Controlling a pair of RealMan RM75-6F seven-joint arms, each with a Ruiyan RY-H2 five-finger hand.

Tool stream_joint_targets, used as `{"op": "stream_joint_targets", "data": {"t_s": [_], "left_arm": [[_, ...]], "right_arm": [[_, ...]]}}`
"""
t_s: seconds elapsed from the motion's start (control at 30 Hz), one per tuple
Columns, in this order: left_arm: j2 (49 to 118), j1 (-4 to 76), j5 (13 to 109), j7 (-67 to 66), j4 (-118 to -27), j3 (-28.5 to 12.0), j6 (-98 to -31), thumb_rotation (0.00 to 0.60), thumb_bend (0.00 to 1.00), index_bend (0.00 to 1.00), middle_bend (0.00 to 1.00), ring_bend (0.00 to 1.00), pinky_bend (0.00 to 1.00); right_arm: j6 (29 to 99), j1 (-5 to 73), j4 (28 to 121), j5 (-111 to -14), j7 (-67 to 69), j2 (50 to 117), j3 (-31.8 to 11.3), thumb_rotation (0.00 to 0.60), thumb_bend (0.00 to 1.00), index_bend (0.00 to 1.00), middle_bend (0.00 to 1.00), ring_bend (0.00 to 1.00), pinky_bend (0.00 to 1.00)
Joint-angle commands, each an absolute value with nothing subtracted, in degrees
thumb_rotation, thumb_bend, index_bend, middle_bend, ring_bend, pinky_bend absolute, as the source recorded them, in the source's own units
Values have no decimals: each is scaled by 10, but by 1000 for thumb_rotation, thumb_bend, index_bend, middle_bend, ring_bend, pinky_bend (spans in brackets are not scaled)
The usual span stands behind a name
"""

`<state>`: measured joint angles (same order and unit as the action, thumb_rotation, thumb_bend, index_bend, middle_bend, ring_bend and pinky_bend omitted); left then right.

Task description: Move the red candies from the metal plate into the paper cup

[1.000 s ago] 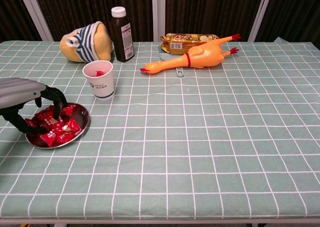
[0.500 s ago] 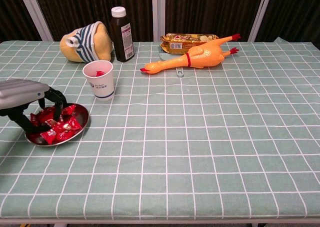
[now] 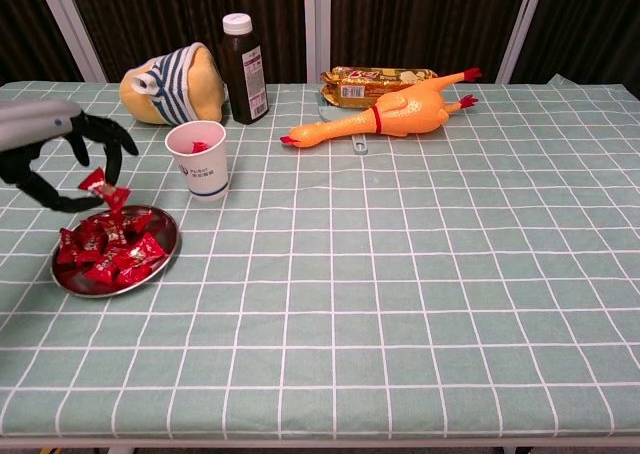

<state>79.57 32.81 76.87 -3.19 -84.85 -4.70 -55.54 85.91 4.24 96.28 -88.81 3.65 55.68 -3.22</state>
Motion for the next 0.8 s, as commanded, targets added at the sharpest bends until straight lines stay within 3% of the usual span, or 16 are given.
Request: {"op": "stream_joint_targets", "data": {"t_s": [0.03,0.27,0.43,0.8], "left_arm": [[779,346,776,-27,-869,-72,-562,600,379,636,331,218,355],[771,393,760,-34,-892,-112,-532,600,379,635,332,218,355],[797,431,718,-55,-856,-132,-493,600,378,635,331,218,355],[859,470,647,-103,-769,-130,-460,600,376,604,330,218,355]], "right_arm": [[859,42,962,-888,38,557,-32,600,20,80,235,45,242],[859,41,956,-884,44,558,-33,600,20,80,235,46,243],[859,40,951,-882,50,558,-33,600,21,80,235,45,243],[855,40,941,-874,60,559,-35,600,21,80,235,45,243]]}}
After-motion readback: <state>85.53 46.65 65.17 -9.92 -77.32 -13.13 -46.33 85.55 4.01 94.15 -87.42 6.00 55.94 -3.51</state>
